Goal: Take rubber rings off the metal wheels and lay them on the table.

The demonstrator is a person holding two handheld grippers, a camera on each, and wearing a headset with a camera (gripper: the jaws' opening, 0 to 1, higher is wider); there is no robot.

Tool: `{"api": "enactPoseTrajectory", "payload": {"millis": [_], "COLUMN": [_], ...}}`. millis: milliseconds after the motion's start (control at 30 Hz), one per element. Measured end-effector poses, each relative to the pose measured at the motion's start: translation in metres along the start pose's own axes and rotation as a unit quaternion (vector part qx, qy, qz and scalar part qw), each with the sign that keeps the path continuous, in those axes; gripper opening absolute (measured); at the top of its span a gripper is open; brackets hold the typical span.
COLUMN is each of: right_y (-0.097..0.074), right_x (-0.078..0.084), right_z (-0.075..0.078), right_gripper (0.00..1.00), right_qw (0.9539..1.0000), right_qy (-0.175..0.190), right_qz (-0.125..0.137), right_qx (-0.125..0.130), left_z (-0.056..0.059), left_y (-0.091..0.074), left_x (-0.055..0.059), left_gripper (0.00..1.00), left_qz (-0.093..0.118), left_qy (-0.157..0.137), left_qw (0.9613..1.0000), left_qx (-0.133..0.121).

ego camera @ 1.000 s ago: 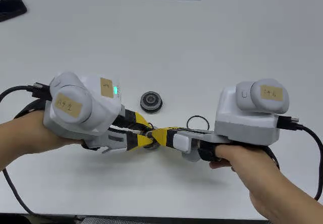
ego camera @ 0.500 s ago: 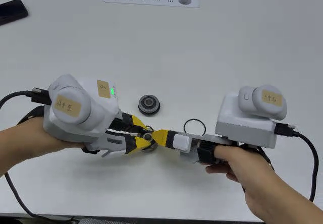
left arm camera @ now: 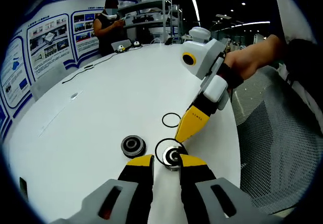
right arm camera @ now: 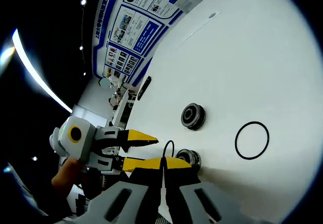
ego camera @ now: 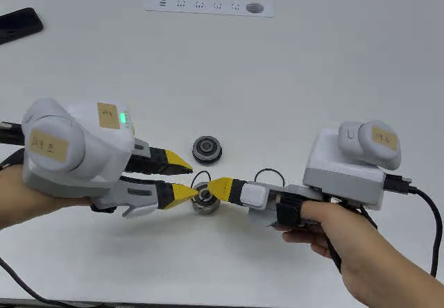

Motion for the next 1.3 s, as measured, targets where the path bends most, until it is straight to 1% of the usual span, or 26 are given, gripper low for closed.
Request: {"api": "enactPoseTrajectory", "payload": {"millis": [100,167,267,300,367,433,467,533,633,800,933,967,1100,1133,1200,1300], "right_y": [-0.006,-0.013,-0.024,-0.030,-0.039,-0.046,-0.050,-0.056,-0.062,-0.065,-0.068,-0.069,-0.073,-0.075,-0.076,-0.079], "right_x": [-0.008,-0.012,-0.017,-0.021,-0.027,-0.028,-0.030,-0.032,-0.031,-0.026,-0.025,-0.025,-0.023,-0.023,-0.022,-0.023], "right_z": [0.002,0.007,0.020,0.026,0.036,0.042,0.045,0.051,0.063,0.073,0.076,0.078,0.080,0.082,0.083,0.083], "right_gripper": [0.02,0.02,0.02,0.02,0.02,0.02,0.02,0.02,0.02,0.02,0.04,0.05,0.05,0.06,0.06,0.07], "right_qw": [0.9998,0.9996,0.9988,0.9978,0.9964,0.9953,0.9945,0.9929,0.9912,0.9894,0.9874,0.9867,0.9852,0.9844,0.9837,0.9829], "right_qy": [0.008,0.009,0.011,0.015,0.011,0.019,0.021,0.030,0.042,0.049,0.046,0.046,0.048,0.046,0.041,0.039], "right_qz": [0.015,0.024,0.037,0.048,0.061,0.068,0.074,0.083,0.084,0.082,0.091,0.091,0.092,0.090,0.088,0.091], "right_qx": [0.001,0.010,0.031,0.044,0.057,0.067,0.071,0.079,0.093,0.109,0.121,0.127,0.136,0.144,0.151,0.156], "left_z": [-0.005,-0.009,-0.013,-0.014,-0.016,-0.016,-0.017,-0.017,-0.016,-0.017,-0.018,-0.018,-0.020,-0.021,-0.022,-0.023], "left_y": [-0.004,-0.007,-0.008,-0.009,-0.009,-0.010,-0.009,-0.009,-0.009,-0.010,-0.012,-0.013,-0.012,-0.012,-0.012,-0.011], "left_x": [0.000,-0.002,-0.002,-0.003,-0.006,-0.007,-0.006,-0.006,-0.007,-0.010,-0.011,-0.011,-0.010,-0.011,-0.012,-0.015], "left_gripper": [0.22,0.22,0.22,0.22,0.22,0.20,0.20,0.21,0.21,0.21,0.20,0.20,0.20,0.20,0.20,0.20], "left_qz": [0.002,0.008,0.008,0.010,0.015,0.016,0.011,0.011,0.013,0.019,0.021,0.023,0.022,0.022,0.024,0.028], "left_qy": [-0.003,-0.003,-0.005,-0.007,-0.009,-0.002,0.001,0.002,0.001,-0.003,-0.005,-0.006,-0.008,-0.006,-0.007,-0.006], "left_qw": [0.9999,0.9997,0.9994,0.9993,0.9990,0.9989,0.9989,0.9989,0.9988,0.9984,0.9983,0.9982,0.9980,0.9980,0.9979,0.9978], "left_qx": [-0.013,-0.024,-0.033,-0.036,-0.042,-0.044,-0.046,-0.046,-0.047,-0.052,-0.055,-0.056,-0.059,-0.059,-0.059,-0.059]}}
Point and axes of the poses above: the centre of the closed fingertips' face, and the gripper's own axes: y roughly forward along the fingers, z roughly to its right, x roughly out of its underside, the point moved 1 cm from there along -y, roughly backward along the fingers, and after that the axes turned 7 degrees about -x, right-handed, at the moved point
